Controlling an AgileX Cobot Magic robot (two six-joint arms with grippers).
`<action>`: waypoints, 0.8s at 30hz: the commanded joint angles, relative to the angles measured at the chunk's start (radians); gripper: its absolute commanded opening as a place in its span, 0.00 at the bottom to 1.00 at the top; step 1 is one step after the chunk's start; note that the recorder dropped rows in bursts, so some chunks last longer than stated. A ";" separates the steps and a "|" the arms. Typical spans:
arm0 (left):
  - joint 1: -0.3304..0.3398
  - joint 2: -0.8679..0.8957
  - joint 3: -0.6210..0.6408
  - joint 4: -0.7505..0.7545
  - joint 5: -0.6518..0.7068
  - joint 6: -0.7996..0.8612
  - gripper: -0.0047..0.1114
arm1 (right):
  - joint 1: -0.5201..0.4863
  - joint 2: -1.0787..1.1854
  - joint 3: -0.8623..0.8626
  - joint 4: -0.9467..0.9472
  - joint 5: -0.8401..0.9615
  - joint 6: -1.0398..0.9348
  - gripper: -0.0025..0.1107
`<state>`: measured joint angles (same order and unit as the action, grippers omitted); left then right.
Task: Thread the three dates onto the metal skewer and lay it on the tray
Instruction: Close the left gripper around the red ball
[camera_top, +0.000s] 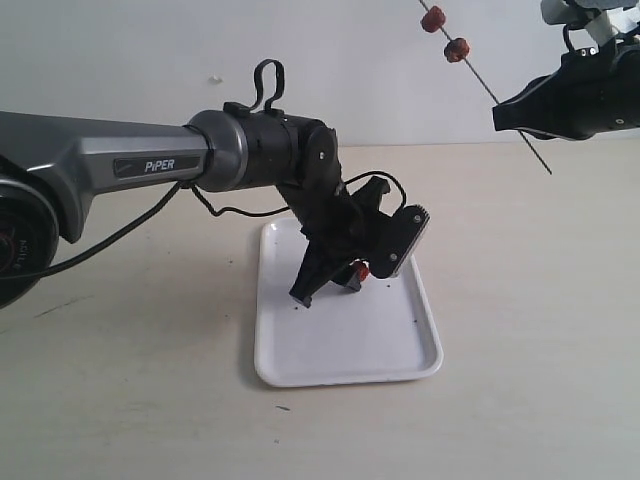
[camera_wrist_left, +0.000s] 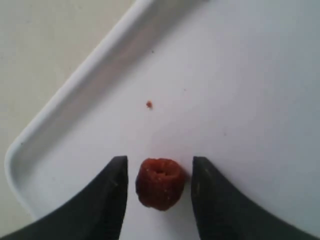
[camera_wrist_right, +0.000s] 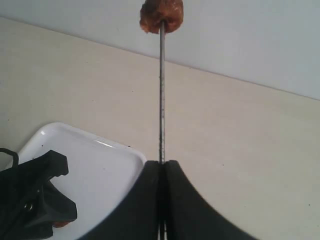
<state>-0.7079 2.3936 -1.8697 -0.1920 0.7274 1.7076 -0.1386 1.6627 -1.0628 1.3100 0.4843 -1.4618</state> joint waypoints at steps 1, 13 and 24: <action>0.000 0.005 -0.005 0.006 0.001 -0.029 0.39 | -0.006 -0.009 -0.001 0.013 0.007 -0.013 0.02; 0.000 0.005 -0.005 0.006 0.012 -0.033 0.35 | -0.006 -0.009 -0.001 0.023 0.007 -0.015 0.02; 0.000 0.005 -0.005 -0.001 0.013 -0.044 0.27 | -0.006 -0.009 -0.001 0.044 0.007 -0.029 0.02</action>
<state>-0.7079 2.3936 -1.8697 -0.1920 0.7330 1.6752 -0.1386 1.6627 -1.0628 1.3385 0.4843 -1.4776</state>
